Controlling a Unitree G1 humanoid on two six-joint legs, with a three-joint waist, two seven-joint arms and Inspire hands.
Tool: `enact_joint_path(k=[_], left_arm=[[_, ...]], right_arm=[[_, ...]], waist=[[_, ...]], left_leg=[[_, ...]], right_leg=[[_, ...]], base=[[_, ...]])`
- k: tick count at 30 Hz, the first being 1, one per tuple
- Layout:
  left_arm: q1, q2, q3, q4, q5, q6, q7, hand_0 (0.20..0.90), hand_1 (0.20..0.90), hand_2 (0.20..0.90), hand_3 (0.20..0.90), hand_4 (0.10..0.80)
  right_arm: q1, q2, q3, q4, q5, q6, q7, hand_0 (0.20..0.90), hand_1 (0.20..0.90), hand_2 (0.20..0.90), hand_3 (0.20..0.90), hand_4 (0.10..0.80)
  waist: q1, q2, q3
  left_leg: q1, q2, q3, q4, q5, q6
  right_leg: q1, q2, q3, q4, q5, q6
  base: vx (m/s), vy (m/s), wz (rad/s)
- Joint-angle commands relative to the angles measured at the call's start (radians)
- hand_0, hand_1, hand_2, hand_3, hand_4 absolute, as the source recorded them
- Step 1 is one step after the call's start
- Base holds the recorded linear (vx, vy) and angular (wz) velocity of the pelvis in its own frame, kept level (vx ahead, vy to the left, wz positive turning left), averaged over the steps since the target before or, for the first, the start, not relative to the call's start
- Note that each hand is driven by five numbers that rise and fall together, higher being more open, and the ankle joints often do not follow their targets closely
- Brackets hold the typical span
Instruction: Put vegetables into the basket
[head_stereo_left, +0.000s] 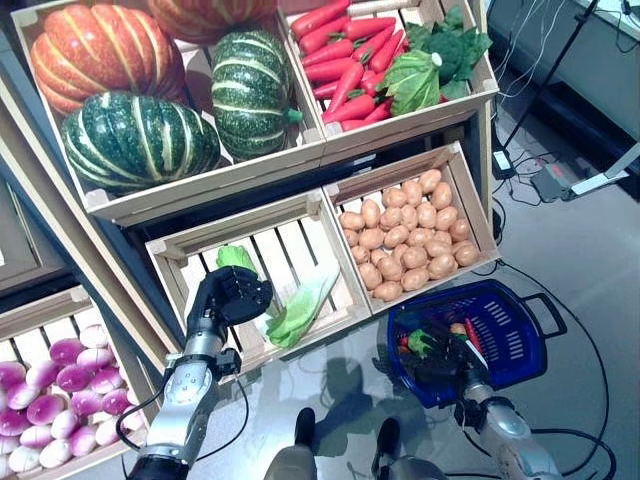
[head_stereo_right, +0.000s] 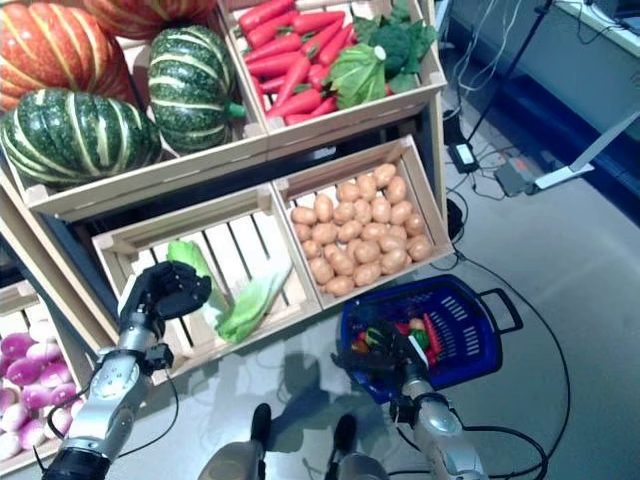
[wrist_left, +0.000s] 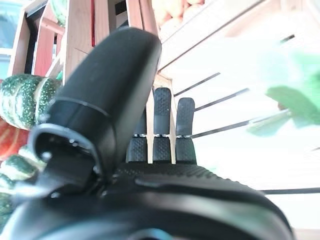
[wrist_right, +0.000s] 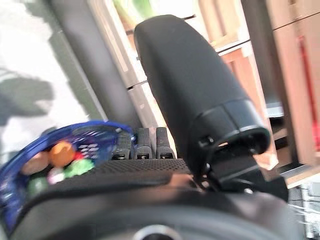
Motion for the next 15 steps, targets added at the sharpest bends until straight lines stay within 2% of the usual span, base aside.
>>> enact_joint_path(k=[1, 10, 15], left_arm=[[-0.036, 0.01, 0.057, -0.075, -0.038, -0.049, -0.019, 0.3, 0.3, 0.3, 0.3, 0.4], [-0.026, 0.017, 0.068, -0.082, -0.013, -0.022, 0.021, 0.3, 0.3, 0.3, 0.3, 0.4], [-0.011, 0.039, 0.081, -0.078, 0.081, 0.023, 0.05, 0.3, 0.3, 0.3, 0.3, 0.4]], right_arm=[[-0.024, -0.018, -0.014, -0.134, 0.108, -0.124, 0.105, 0.9, 0.9, 0.9, 0.9, 0.8], [-0.036, -0.027, 0.003, -0.209, 0.14, -0.121, 0.124, 0.9, 0.9, 0.9, 0.9, 0.8], [-0.026, -0.035, 0.008, -0.199, 0.137, -0.09, 0.101, 0.9, 0.9, 0.9, 0.9, 0.8]], waist=[[-0.007, -0.027, -0.094], [-0.011, -0.027, -0.127], [-0.013, -0.027, -0.134]], left_leg=[[-0.012, 0.011, -0.009, 0.001, -0.019, -0.053], [0.001, 0.012, 0.001, 0.001, -0.032, -0.052], [0.003, 0.013, 0.006, 0.001, -0.035, -0.051]], right_leg=[[0.093, -0.095, -0.014, 0.002, -0.04, 0.07], [0.091, -0.1, -0.001, 0.002, -0.043, 0.078], [0.09, -0.101, 0.0, 0.002, -0.045, 0.079]], base=[[0.002, 0.001, -0.03], [0.0, 0.0, 0.0], [0.0, 0.0, 0.0]])
